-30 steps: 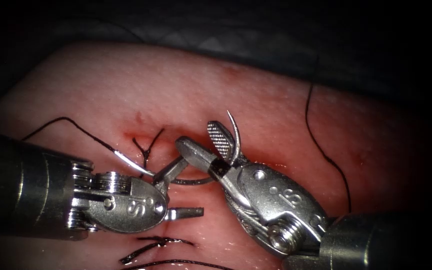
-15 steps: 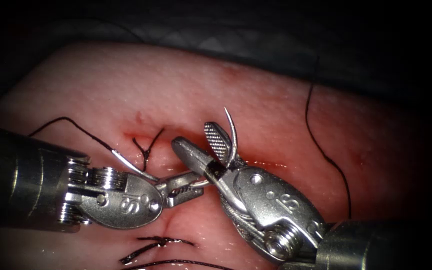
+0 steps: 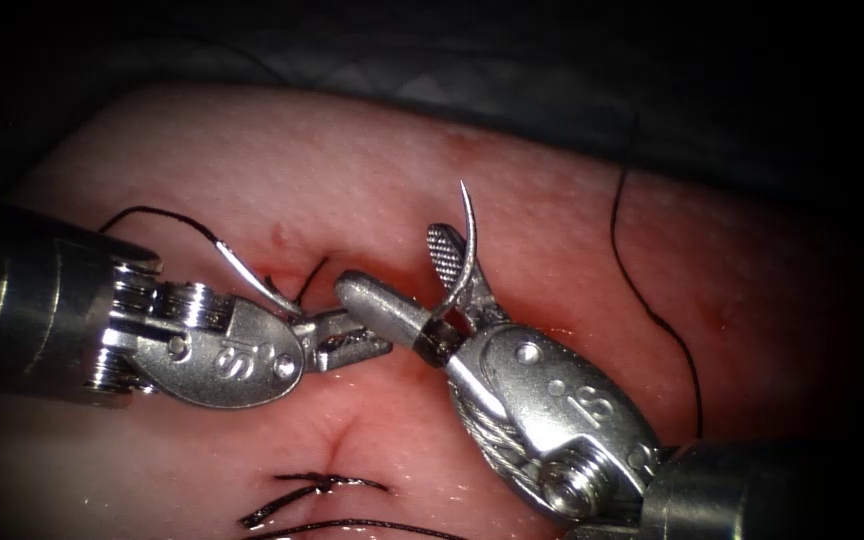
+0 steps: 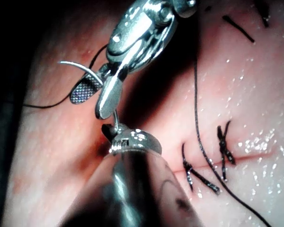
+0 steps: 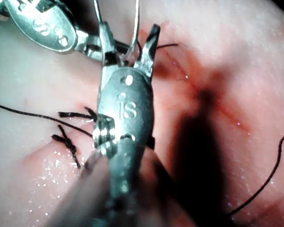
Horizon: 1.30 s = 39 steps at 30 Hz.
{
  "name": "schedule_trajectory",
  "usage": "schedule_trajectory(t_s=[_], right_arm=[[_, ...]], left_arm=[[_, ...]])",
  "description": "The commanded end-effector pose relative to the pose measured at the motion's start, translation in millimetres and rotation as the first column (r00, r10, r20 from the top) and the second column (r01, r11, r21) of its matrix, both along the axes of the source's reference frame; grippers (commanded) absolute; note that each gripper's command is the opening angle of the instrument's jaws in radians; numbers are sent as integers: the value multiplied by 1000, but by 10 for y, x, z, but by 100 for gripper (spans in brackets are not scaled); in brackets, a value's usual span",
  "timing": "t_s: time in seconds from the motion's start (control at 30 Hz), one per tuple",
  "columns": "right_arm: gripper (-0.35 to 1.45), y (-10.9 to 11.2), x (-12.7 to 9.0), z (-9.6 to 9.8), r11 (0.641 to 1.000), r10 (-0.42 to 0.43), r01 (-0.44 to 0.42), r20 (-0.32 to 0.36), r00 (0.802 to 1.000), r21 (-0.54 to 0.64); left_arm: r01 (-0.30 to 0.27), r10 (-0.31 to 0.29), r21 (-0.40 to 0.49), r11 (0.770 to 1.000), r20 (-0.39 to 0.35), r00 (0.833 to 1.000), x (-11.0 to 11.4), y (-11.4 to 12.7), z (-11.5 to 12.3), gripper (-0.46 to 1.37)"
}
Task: Wound Closure
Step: Pass the needle from the right to the left to adjust grip, then hand the needle from the left tool to the right tool
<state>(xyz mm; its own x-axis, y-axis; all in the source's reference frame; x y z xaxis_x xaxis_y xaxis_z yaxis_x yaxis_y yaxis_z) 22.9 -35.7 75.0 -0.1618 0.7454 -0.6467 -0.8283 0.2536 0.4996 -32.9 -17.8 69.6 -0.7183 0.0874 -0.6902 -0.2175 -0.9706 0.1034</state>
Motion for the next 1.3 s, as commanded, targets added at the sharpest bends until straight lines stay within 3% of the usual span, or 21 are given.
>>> schedule_trajectory(t_s=[0.03,0.33,0.43,0.73,0.8,0.87,0.97,1.0,1.03,1.13,1.17,1.2,1.3], right_arm=[[122,-1,0,-1,1000,-24,24,-12,1000,-6],[124,-11,-2,4,987,-154,150,-54,987,-57],[124,-15,-2,8,980,-188,183,-61,980,-76],[122,-19,-14,8,939,-331,319,-93,939,-126],[118,-17,-23,8,923,-376,369,-52,925,-105],[113,-12,-37,12,906,-420,418,-18,907,-67],[110,-2,-47,18,898,-439,438,-10,898,-52],[101,4,-53,23,894,-445,444,-15,895,-54],[99,7,-55,25,894,-447,446,-24,894,-52],[67,22,-63,35,907,-419,421,-101,903,-3],[65,23,-63,35,909,-414,417,-109,904,4],[57,28,-64,38,910,-407,414,-142,902,22],[43,37,-64,42,904,-391,421,-251,886,79]], left_arm=[[-35,35,-22,999,-6,999,1,2,1,-35],[-150,151,-149,977,-4,989,25,27,4,-35],[-163,165,-169,972,1,986,32,38,4,-35],[-217,232,-218,952,43,972,40,52,6,-35],[-241,260,-226,944,57,964,41,52,6,-35],[-283,314,-246,927,98,944,42,51,4,-35],[-334,378,-279,900,119,918,42,49,1,-35],[-366,418,-305,879,125,900,41,48,-3,-35],[-380,435,-319,868,122,892,41,48,-4,-35],[-448,527,-390,805,122,841,36,44,-13,-35],[-453,534,-395,799,121,837,35,44,-13,-35],[-476,569,-424,771,120,814,33,41,-16,-35],[-509,623,-471,721,118,773,28,36,-20,-35]])
